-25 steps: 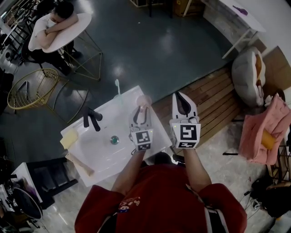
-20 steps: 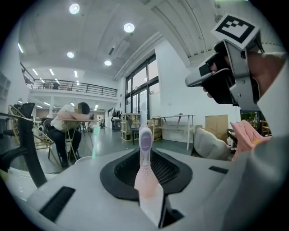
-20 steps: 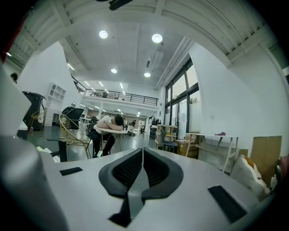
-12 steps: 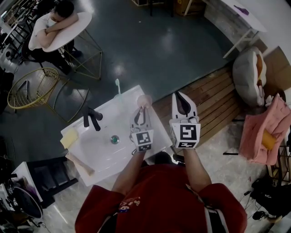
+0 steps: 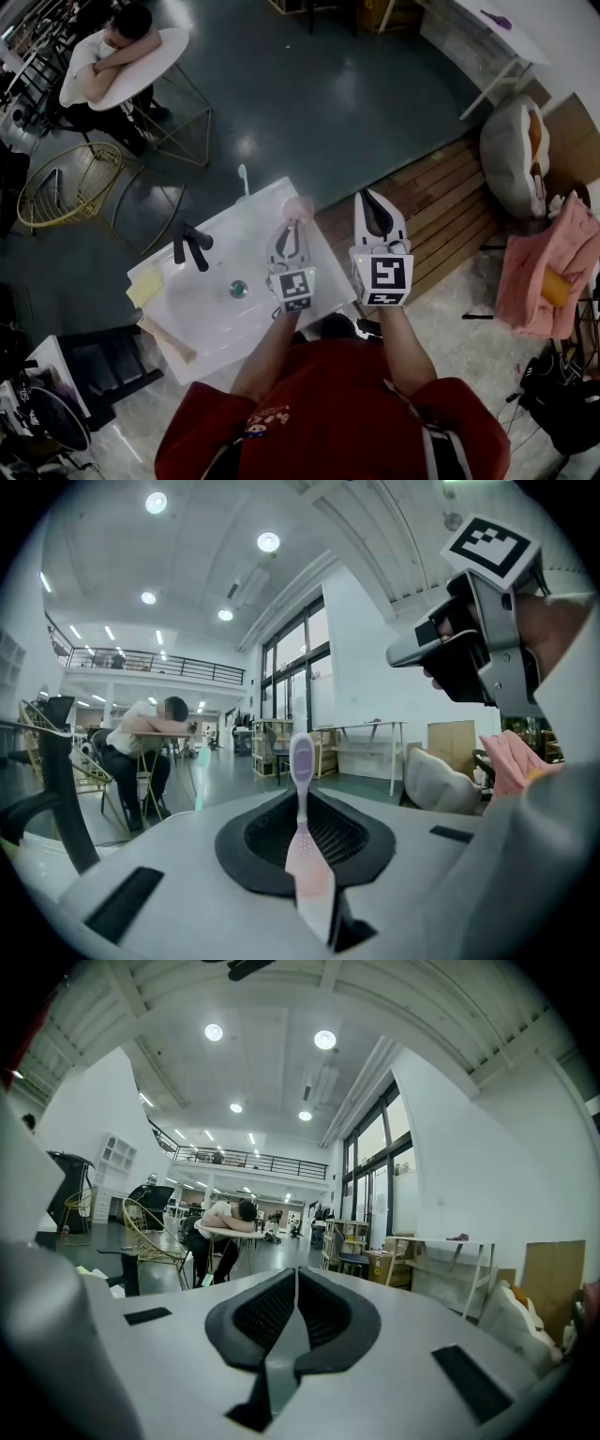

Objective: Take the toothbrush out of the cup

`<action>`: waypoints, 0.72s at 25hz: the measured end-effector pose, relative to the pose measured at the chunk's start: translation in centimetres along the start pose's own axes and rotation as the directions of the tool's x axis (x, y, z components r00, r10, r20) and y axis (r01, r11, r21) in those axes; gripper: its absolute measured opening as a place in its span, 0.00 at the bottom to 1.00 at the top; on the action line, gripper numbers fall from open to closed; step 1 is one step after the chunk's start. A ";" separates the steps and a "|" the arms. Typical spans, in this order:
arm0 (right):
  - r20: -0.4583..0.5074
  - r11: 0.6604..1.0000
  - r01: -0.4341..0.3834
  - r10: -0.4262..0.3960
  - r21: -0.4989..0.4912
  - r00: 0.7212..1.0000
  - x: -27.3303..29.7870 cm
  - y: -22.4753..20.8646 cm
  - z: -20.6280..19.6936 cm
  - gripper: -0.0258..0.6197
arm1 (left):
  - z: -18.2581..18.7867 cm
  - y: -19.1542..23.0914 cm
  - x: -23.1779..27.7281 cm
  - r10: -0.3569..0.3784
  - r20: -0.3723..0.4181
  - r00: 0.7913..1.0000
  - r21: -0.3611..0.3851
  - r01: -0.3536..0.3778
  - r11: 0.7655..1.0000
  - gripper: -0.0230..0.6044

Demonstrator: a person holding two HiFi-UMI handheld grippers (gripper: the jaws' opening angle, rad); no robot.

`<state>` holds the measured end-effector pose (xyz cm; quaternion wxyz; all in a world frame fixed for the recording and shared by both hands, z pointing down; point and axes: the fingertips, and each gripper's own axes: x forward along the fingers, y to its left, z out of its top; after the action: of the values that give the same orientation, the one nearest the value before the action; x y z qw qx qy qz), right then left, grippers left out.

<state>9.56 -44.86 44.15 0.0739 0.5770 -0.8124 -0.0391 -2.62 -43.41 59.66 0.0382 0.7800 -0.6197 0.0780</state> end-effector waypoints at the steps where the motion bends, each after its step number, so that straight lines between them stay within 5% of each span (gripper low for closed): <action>1: 0.001 1.000 0.000 0.000 0.001 1.000 0.0 0.0 0.0 0.09 | 0.3 0.0 0.0 -0.002 0.005 1.000 0.003 0.002 1.000 0.12; 18: 0.021 1.000 0.005 -0.005 0.004 1.000 -0.3 0.3 0.7 0.09 | 7.0 -0.1 -1.1 -0.049 0.140 0.989 0.033 0.045 0.998 0.12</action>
<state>9.22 -44.50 43.45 0.0641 0.5789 -0.8117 -0.0436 -2.29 -43.42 52.61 -0.0156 0.7984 -0.6011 0.0312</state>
